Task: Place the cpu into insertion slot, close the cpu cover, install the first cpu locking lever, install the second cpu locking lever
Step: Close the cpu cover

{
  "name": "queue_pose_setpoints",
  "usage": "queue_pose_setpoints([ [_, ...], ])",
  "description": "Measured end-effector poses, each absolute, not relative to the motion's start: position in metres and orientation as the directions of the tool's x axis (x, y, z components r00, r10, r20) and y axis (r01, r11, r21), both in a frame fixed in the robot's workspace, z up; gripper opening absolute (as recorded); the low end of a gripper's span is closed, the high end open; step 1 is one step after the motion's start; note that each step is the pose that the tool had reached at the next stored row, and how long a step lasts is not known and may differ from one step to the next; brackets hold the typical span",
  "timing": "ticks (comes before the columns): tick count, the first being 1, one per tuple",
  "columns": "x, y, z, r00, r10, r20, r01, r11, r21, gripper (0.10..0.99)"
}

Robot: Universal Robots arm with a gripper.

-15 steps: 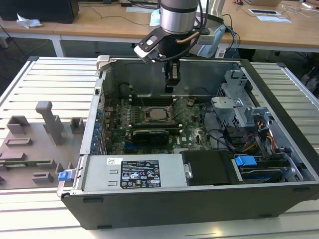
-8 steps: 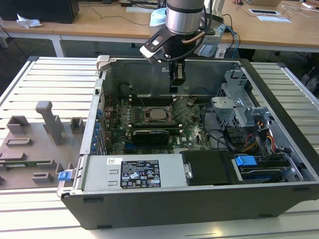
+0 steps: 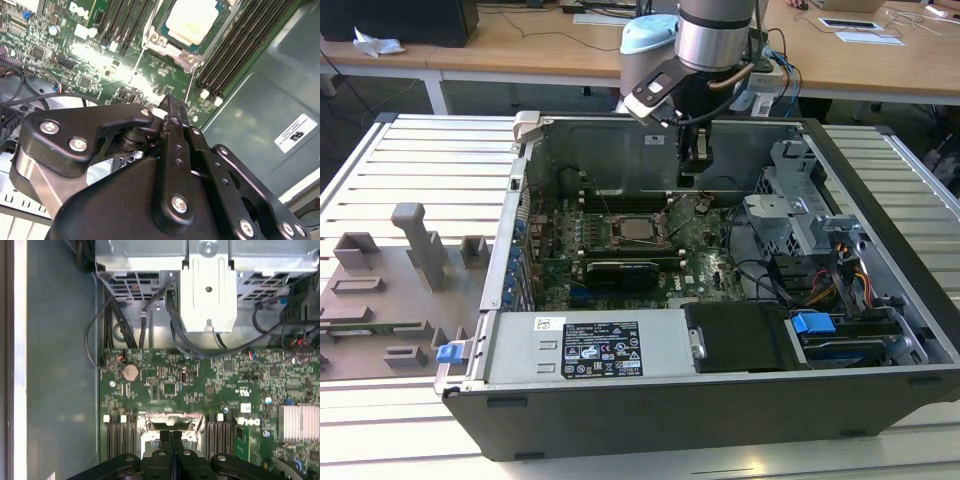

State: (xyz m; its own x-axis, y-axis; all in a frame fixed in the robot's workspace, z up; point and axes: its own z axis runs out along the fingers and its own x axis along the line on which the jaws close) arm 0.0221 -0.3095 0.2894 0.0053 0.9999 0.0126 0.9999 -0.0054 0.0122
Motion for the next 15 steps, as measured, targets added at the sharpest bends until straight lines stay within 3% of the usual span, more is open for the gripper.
queue_pose_setpoints([
  [15,0.053,-0.309,0.289,0.005,1.000,0.013,1.000,-0.005,0.011,0.106],
])
